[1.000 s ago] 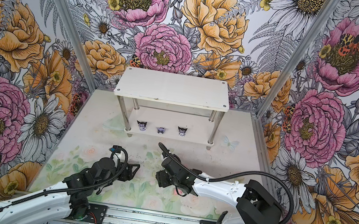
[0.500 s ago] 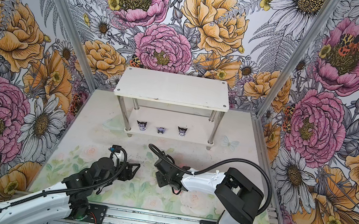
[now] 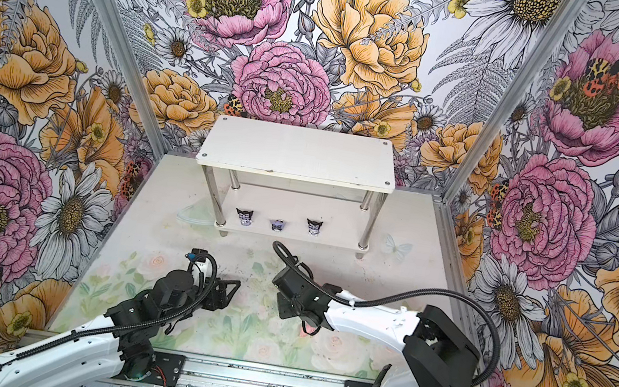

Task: Place and organize the plastic toys onto the shelf
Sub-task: 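Lift the pink pig with the right gripper up over the shelf top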

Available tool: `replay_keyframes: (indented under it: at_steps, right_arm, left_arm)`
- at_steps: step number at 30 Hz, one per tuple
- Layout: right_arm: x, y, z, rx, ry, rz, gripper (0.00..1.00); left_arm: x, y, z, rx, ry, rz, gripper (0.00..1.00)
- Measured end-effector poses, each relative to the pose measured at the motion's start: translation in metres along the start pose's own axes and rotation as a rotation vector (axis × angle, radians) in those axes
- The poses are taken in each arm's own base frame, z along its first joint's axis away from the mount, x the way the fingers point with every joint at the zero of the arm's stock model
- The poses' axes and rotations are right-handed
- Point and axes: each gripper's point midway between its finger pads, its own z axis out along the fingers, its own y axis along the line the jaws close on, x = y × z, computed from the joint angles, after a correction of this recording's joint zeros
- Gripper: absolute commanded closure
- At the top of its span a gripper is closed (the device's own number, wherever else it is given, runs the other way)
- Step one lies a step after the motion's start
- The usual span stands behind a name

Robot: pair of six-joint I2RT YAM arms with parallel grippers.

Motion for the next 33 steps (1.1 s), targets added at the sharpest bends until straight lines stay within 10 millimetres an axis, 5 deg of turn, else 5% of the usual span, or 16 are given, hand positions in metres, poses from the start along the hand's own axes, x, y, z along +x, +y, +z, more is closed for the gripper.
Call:
replay_keyframes:
  at_steps: [11, 15, 19, 27, 33]
  right_arm:
    - [-0.154, -0.038, -0.232, 0.029, -0.408, 0.158, 0.84]
    - [-0.196, -0.061, -0.283, 0.116, -0.491, 0.176, 0.84]
    - [-0.228, -0.084, -0.291, 0.206, -0.495, 0.185, 0.84]
    - [-0.270, -0.131, -0.257, 0.307, -0.409, 0.224, 0.85]
    - [-0.283, -0.158, -0.241, 0.325, -0.375, 0.255, 0.85]
  left_arm:
    - [-0.019, -0.012, -0.004, -0.013, 0.016, 0.069, 0.21]
    - [-0.030, -0.019, -0.007, 0.000, -0.005, 0.105, 0.21]
    - [-0.027, -0.016, -0.008, -0.008, 0.005, 0.120, 0.21]
    - [-0.032, -0.015, -0.017, 0.010, -0.041, 0.125, 0.21]
    - [-0.039, -0.012, -0.026, 0.022, -0.094, 0.113, 0.19]
